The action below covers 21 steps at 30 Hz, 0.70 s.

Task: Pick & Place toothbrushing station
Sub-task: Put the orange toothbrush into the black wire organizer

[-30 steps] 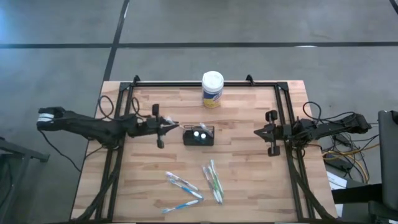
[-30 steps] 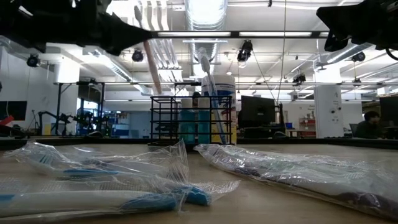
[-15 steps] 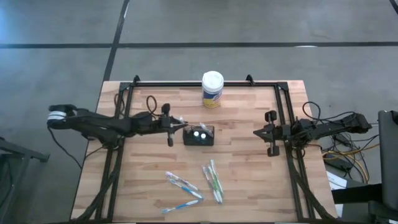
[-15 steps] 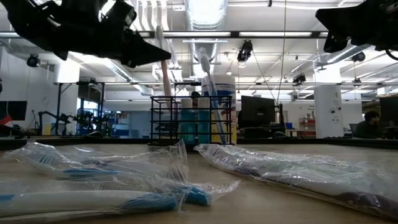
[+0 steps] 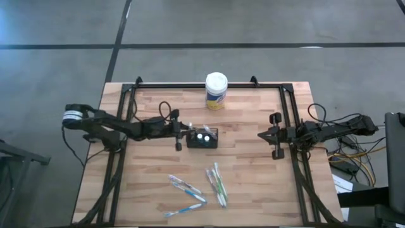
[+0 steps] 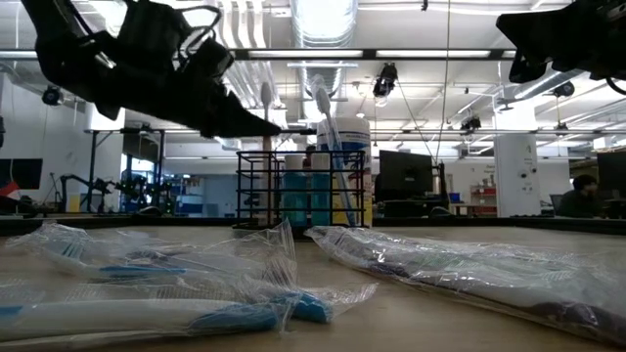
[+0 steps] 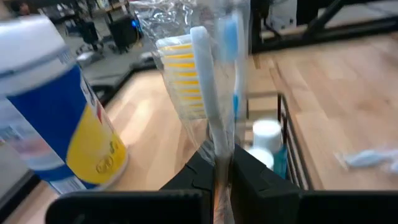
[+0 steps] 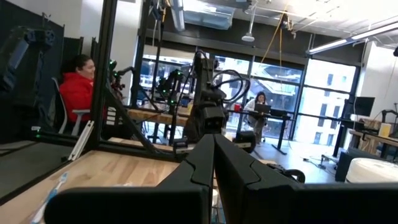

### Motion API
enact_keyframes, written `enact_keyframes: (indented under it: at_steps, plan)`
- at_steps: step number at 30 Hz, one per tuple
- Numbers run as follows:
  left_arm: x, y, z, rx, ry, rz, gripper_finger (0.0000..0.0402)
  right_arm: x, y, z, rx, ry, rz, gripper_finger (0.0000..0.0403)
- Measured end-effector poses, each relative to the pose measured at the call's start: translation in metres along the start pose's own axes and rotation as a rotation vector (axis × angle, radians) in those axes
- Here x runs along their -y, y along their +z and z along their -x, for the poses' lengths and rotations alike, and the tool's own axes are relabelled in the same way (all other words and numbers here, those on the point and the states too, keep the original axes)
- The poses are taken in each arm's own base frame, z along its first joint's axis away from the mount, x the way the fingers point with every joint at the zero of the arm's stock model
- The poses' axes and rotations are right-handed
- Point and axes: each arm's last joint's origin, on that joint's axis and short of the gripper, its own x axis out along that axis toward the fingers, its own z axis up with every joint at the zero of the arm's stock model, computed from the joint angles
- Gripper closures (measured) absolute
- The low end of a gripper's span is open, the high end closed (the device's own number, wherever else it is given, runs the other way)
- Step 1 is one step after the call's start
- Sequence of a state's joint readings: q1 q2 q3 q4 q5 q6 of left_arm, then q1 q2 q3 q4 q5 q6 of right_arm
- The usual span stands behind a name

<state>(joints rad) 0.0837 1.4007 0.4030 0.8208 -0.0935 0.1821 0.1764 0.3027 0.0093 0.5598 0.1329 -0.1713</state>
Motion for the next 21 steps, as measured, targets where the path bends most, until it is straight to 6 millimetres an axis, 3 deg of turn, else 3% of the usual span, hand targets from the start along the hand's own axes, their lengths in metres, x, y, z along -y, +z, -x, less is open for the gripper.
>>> enact_keyframes:
  at_steps: [10,21]
  plan:
    - [0.002,-0.008,-0.004,-0.026,-0.008,0.002,0.0351,0.0,0.0,0.0,0.0,0.0,-0.008,0.0394]
    - [-0.001,0.006,0.005,0.019,-0.034,0.039,0.0256,0.0,0.0,0.0,0.0,0.0,-0.026,0.0394]
